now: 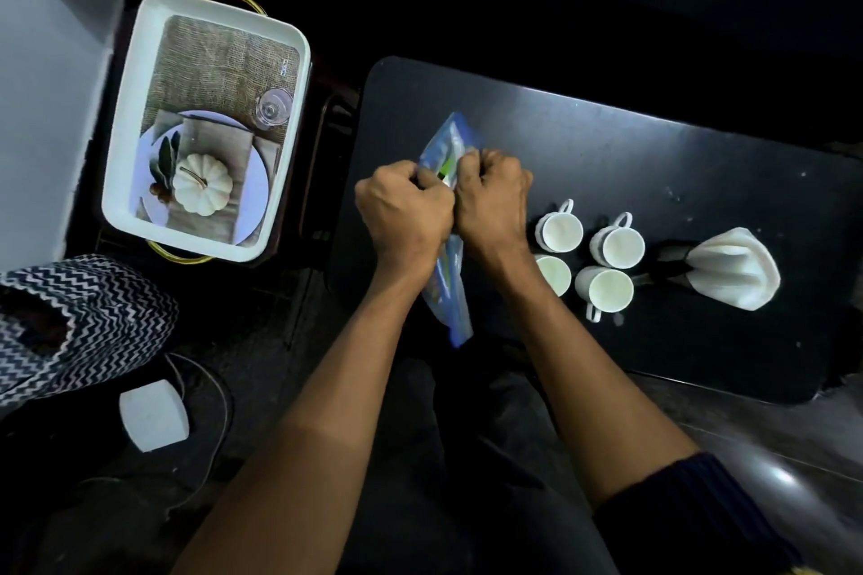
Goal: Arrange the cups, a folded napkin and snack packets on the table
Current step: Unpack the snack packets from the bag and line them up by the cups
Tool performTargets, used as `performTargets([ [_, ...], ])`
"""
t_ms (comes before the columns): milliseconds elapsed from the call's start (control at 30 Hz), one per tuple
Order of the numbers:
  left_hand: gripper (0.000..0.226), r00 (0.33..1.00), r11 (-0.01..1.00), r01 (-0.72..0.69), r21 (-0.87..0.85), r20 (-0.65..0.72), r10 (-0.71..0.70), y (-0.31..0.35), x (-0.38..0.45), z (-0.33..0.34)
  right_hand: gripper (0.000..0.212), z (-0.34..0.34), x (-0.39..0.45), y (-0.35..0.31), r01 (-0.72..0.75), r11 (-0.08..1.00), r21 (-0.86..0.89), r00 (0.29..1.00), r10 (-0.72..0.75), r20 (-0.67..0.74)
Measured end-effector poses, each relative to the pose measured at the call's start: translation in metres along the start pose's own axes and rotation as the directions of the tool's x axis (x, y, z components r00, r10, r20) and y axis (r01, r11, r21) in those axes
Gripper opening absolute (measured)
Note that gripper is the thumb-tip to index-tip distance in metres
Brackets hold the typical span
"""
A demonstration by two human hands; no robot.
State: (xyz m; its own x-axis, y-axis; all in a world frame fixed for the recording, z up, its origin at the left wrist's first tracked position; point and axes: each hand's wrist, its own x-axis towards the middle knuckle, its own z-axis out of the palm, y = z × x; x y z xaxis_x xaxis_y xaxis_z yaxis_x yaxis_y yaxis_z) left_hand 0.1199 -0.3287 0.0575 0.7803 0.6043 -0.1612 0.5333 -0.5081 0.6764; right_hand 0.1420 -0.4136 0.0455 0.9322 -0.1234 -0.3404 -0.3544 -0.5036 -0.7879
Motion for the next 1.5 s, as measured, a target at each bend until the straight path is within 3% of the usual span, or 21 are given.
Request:
performTargets([
  [100, 0.033, 0.995, 0.996, 0.092, -0.014, -0.043, -0.092, -0.001, 0.005, -0.001, 0.047, 0.002, -0.008, 0.002, 0.003, 1.0, 0.001, 0.999, -0.003, -0.052],
  [233, 0.037, 0.994, 0.993, 0.096, -0.062, -0.047, -0.099, 0.0, 0.014, 0.0, 0.049, 0.006, -0.016, 0.005, -0.029, 0.998, 0.063, 0.996, 0.034, -0.078],
  [367, 0.034, 0.999, 0.993, 0.05, -0.106, 0.015, -0.049, -0.005, 0.02, -0.002, 0.04, 0.008, -0.019, 0.006, -0.106, 0.994, 0.011, 0.992, 0.105, 0.076],
  [467, 0.022, 0.999, 0.993, 0.021, -0.113, 0.05, -0.015, -0.008, 0.019, -0.004, 0.035, 0.009, -0.021, 0.003, -0.083, 0.996, -0.019, 0.987, 0.085, 0.136],
  [600, 0.025, 0.995, 1.0, 0.012, -0.007, -0.103, -0.013, -0.017, 0.029, -0.016, 0.038, 0.0, -0.015, 0.005, -0.054, 0.998, -0.033, 0.991, 0.057, 0.12],
  [700, 0.029, 0.981, 0.998, 0.042, 0.055, -0.19, -0.031, -0.028, 0.05, -0.032, 0.027, -0.019, -0.007, 0.019, -0.121, 0.991, -0.062, 0.993, 0.121, 0.002],
  [800, 0.025, 0.991, 0.999, 0.039, 0.005, -0.124, -0.038, -0.029, 0.054, -0.036, 0.027, -0.029, -0.002, 0.025, -0.174, 0.982, -0.075, 0.983, 0.169, -0.069],
  [933, 0.022, 0.983, 0.983, 0.175, -0.059, 0.061, -0.172, -0.023, 0.033, -0.025, 0.034, -0.017, -0.006, 0.014, -0.179, 0.983, -0.044, 0.984, 0.178, -0.018],
  [1033, 0.049, 0.897, 0.926, 0.376, 0.036, 0.235, -0.374, -0.022, 0.012, -0.018, 0.024, -0.006, -0.014, 0.006, -0.177, 0.982, -0.071, 0.983, 0.18, 0.026],
  [1133, 0.043, 0.818, 0.872, 0.486, 0.056, 0.323, -0.476, -0.023, -0.007, -0.018, 0.024, -0.004, -0.025, 0.005, -0.24, 0.965, -0.104, 0.963, 0.25, 0.104],
  [1300, 0.03, 0.864, 0.889, 0.456, -0.038, 0.26, -0.431, -0.036, -0.009, -0.027, 0.028, -0.017, -0.034, 0.017, -0.256, 0.954, -0.153, 0.925, 0.288, 0.247],
  [1500, 0.023, 0.899, 0.901, 0.421, -0.108, 0.18, -0.399, -0.052, 0.0, -0.046, 0.027, -0.055, -0.013, 0.025, -0.303, 0.939, -0.165, 0.936, 0.326, 0.136],
])
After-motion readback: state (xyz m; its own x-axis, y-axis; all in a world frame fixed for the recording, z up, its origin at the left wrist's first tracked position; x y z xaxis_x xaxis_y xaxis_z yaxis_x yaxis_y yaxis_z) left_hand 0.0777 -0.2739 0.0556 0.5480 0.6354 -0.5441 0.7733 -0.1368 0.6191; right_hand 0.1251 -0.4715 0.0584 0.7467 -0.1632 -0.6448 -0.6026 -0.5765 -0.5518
